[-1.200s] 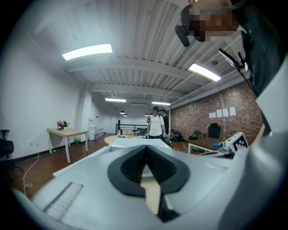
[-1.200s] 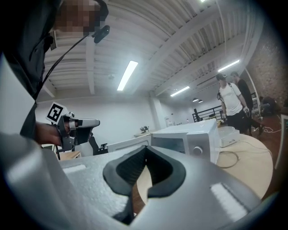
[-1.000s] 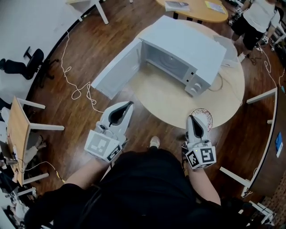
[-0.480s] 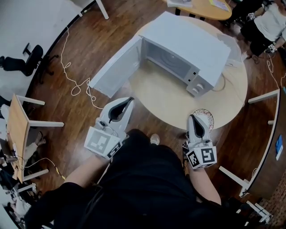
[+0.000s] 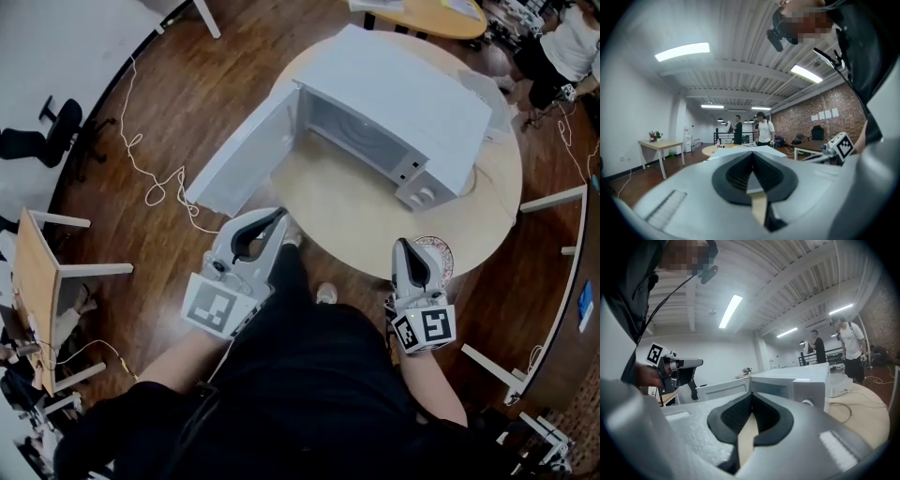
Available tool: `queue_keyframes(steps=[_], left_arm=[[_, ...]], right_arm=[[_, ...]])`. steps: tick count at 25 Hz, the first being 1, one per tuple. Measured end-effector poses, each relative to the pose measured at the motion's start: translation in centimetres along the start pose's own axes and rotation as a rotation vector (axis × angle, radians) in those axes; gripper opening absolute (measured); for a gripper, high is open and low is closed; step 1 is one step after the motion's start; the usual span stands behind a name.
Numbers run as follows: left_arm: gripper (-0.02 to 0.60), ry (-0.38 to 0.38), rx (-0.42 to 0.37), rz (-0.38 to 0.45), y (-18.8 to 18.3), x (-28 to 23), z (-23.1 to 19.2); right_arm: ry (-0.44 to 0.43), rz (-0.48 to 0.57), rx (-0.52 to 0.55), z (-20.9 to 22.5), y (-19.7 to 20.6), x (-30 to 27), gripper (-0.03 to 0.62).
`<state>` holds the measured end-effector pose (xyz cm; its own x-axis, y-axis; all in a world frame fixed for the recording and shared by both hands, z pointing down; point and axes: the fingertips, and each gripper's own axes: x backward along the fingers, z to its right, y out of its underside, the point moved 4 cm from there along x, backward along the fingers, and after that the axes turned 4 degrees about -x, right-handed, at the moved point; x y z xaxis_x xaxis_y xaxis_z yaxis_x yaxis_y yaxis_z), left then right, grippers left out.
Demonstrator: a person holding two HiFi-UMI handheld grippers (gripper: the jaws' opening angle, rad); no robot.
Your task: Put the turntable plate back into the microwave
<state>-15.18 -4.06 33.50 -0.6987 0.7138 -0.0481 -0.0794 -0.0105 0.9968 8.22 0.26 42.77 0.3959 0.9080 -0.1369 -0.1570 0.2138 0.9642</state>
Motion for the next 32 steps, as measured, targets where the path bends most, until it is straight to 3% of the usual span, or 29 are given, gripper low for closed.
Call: queue_keyframes(steps=[7,18,32], left_arm=[[0.006,0.105,0.002,0.029,-0.7,-5.4,-2.9],[0.006,0.269,0.037,0.002,-1.0,-12.0,-6.8],[0.006,0.564,0.130,0.010,0.4,-17.6,-9.1]], right_arm=[[0.076,0.013,0.046,0.6,-1.4,-2.6,0.000],[0.199,0.032,0.045,1.1,-2.9,-7.1,0.000],[0.405,0.005,0.052,0.0,-4.8,-11.8,0.000]])
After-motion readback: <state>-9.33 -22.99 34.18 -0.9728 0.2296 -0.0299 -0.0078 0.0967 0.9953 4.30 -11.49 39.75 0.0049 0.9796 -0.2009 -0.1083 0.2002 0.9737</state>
